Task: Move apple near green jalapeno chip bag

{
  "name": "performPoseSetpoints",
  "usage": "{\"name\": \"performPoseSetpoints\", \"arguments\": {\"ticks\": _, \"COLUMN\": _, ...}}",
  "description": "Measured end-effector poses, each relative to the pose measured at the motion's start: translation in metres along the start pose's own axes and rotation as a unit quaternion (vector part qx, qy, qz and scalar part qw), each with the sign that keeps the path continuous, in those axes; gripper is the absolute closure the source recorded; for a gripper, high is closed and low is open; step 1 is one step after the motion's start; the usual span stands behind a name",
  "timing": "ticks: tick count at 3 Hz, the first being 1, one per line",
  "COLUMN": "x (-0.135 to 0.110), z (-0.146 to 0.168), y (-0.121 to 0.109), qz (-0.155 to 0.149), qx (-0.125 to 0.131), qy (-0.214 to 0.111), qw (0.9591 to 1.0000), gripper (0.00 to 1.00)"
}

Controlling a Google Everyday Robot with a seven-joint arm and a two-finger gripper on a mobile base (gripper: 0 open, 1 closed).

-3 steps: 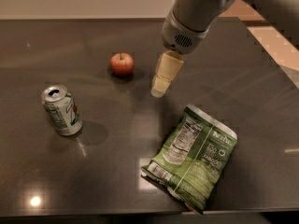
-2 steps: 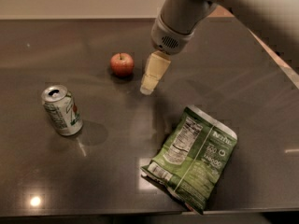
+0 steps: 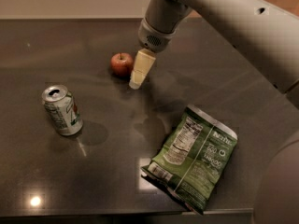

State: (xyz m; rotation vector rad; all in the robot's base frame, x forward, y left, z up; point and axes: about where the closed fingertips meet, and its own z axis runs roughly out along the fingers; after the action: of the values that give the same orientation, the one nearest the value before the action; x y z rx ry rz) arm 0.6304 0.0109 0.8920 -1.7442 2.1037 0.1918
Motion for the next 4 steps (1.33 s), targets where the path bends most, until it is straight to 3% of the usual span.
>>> {"name": "performPoseSetpoints", "arguments": {"ticks": 2, "x": -0.027, "z": 0.031, "y": -0.024, "qz": 0.026, "qx": -0.029, "qy": -0.020, "qw": 0.9990, "gripper": 0.00}}
{"name": "performPoseSetpoints", "arguments": {"ticks": 4, "x": -0.043, "z": 0.059, "y": -0.037, "qz": 0.055, "qx": -0.032, "qy": -0.032, "qw": 0.9975, "gripper": 0.00}}
